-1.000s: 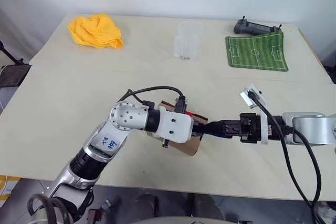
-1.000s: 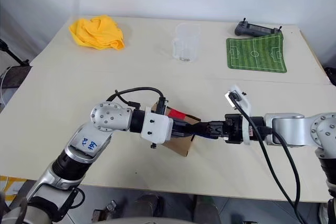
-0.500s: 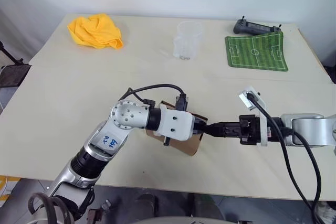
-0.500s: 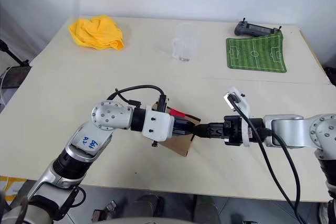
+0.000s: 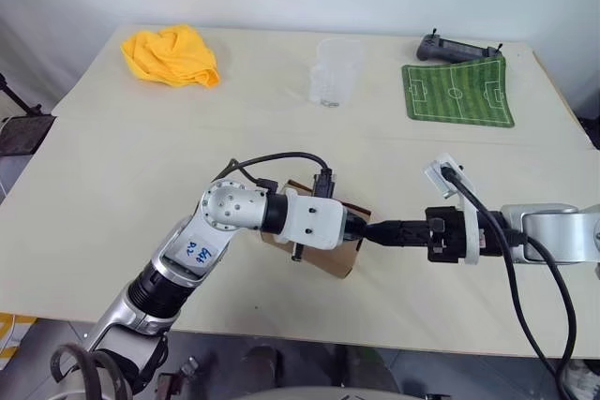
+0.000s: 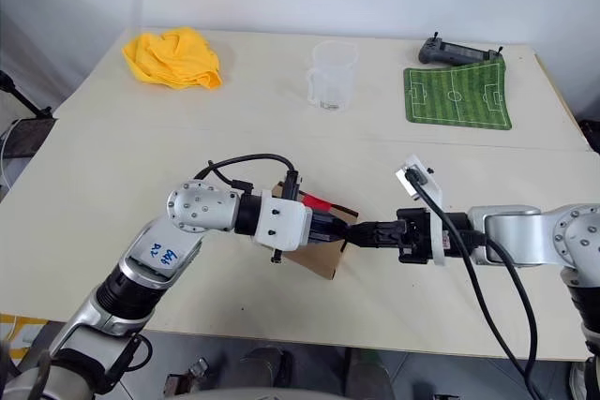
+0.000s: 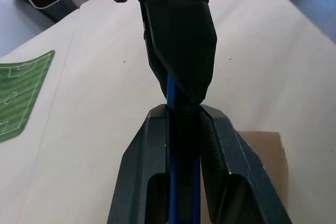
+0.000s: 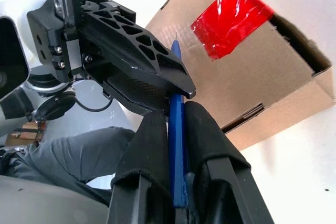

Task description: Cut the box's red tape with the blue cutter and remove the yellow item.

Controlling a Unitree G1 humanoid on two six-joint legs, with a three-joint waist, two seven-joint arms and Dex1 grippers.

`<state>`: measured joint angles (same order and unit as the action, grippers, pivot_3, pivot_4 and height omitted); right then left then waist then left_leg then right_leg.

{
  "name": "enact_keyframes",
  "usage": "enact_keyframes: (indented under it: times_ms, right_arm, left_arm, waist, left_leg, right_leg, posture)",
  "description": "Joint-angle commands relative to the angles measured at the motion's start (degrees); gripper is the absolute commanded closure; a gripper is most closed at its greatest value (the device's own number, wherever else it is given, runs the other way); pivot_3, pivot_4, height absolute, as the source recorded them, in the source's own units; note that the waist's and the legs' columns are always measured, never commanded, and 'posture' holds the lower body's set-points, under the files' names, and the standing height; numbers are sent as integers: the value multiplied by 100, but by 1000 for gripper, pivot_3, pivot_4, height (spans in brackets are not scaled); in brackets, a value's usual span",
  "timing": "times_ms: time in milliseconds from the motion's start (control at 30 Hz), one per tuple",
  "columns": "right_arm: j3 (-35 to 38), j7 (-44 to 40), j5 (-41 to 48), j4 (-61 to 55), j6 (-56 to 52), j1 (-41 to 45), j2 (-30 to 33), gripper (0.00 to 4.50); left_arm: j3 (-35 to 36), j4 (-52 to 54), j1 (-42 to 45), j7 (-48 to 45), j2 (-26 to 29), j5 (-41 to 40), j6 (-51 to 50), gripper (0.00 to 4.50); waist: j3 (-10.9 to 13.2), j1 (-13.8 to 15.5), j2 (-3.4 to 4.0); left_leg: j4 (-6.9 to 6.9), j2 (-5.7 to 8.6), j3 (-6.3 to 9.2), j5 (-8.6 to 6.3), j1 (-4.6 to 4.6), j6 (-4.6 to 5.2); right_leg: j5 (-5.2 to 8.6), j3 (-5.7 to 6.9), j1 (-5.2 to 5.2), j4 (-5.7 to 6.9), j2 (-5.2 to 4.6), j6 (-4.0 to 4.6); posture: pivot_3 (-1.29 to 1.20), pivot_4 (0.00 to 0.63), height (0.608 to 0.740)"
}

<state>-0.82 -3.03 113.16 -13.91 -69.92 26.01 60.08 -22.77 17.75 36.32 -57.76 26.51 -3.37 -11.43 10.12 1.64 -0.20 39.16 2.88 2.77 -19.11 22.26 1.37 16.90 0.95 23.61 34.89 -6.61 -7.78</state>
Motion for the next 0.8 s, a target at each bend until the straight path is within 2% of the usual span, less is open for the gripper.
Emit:
enact_keyframes:
  times_ms: [33,200,367,467,533,600,700,800]
  right_arm:
    - [154,-161,-16,-23,-9,-1,224,4319]
    - [401,-853,-16,-26,-121,-26,665,4319]
    - [1049,-1924,-16,11,-248,-302,1398,4319]
    - [1627,-2001,-16,244,-215,-525,1552,4319]
    - [1850,-1545,-16,292,68,-564,1299,4319]
    - [1851,-745,-16,314,506,-552,930,4319]
    - [1705,-67,-86,203,914,-515,596,4319]
    - [1282,-85,-1407,16,1291,-331,-63,4319]
  left_arm:
    - [281,369,-37,-55,-57,-440,72,2845]
    - [848,570,-229,-339,219,-1247,-261,1262]
    - [1791,621,-683,-908,1154,-2282,-889,1219]
    - [2634,282,-1121,-1066,1899,-2898,-1724,1219]
    - [2999,170,-1516,-1274,2357,-3265,-2200,1219]
    - [3198,193,-1952,-1538,2791,-3537,-2609,1219]
    - [3326,319,-2273,-1616,3086,-3969,-3199,1219]
    - [3125,572,-2675,-1593,3247,-3816,-3220,1219]
  waist:
    - [0,4,0]
    - [0,-4,0]
    - [4,-22,10]
    - [5,-18,10]
    - [5,-38,11]
    - [5,-36,9]
    - [9,-24,16]
    - [10,-12,19]
  left_leg:
    - [0,1,0,0,1,0]
    - [0,-1,0,0,0,0]
    - [-5,-6,-2,0,0,0]
    - [-3,-6,-1,0,-3,0]
    - [-5,-8,-2,-1,-5,-1]
    - [-8,-9,-2,-1,-9,-1]
    - [-8,-8,-3,-2,-9,-3]
    - [-9,-6,4,-2,-7,-4]
  right_leg:
    - [0,0,0,-1,-2,0]
    - [0,1,1,-3,-1,0]
    - [1,0,3,-4,1,3]
    - [2,-1,0,-22,0,3]
    - [3,-4,1,-17,1,5]
    - [3,-7,0,-16,1,6]
    - [4,-11,1,-18,-2,7]
    - [4,-5,0,-23,-5,9]
  posture:
    - [0,150,740]
    - [0,150,740]
    - [0,150,740]
    - [0,150,740]
    - [0,150,740]
    - [0,150,740]
    - [0,150,740]
    - [0,150,740]
